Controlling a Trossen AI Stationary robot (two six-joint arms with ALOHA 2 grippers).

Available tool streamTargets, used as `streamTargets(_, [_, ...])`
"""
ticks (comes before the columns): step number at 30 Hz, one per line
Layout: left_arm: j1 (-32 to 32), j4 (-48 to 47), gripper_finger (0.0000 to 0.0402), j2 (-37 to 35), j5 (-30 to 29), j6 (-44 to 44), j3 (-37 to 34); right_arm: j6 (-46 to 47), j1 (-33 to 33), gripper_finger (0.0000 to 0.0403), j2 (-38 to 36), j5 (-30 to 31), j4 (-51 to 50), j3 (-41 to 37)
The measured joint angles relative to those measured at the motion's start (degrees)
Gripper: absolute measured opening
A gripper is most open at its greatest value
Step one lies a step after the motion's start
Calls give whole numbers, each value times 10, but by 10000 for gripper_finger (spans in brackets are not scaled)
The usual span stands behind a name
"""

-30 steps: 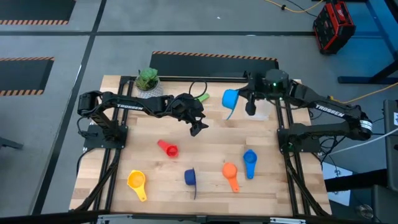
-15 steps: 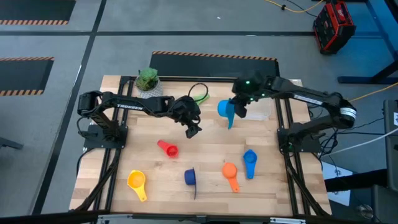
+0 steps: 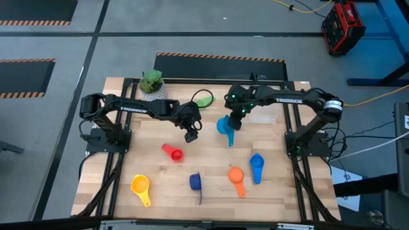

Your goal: Nest measuring cups in basket

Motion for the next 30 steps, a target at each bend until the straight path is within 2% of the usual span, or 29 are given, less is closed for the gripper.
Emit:
streamTargets(5, [0,0,286,0,-1,0,0,9,3,16,36,-6,-2,0])
streamTargets(9, [0,0,286,0,-1,0,0,21,3,16,54,-34,-2,0])
streamTargets(19, [0,-1,286,0,-1,0,0,21,3,18,60,-34,-1,0])
streamTargets(30, [0,-1,286,0,-1,0,0,19,3,83,60,-34,-1,0])
